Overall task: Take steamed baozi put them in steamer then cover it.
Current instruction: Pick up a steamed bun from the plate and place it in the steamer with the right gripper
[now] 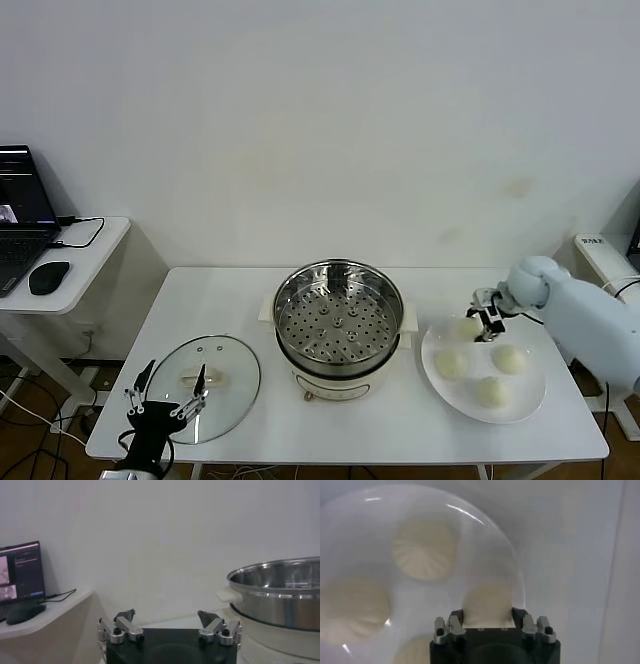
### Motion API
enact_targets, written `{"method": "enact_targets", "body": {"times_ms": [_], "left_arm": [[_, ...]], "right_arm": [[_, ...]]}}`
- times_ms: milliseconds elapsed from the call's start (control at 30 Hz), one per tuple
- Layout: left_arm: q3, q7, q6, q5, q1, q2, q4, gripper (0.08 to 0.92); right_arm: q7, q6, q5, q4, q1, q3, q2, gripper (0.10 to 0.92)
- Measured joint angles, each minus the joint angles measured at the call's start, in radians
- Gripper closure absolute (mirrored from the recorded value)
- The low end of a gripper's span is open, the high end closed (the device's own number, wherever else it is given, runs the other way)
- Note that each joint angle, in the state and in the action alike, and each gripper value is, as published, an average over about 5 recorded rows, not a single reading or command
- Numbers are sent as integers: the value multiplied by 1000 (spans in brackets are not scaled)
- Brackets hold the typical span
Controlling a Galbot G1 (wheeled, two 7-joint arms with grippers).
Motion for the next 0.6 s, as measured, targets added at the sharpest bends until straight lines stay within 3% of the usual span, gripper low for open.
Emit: {"method": "enact_targets", "body": {"times_ms": [267, 600], "left_arm": [[2, 3, -4, -21, -2, 7, -8, 177], [-4, 4, -5, -31, -9, 3, -14, 177]], "right_arm": [[5, 1, 148, 81, 248, -159, 1, 406], [53, 37, 295, 169, 473, -341, 135, 406]]}}
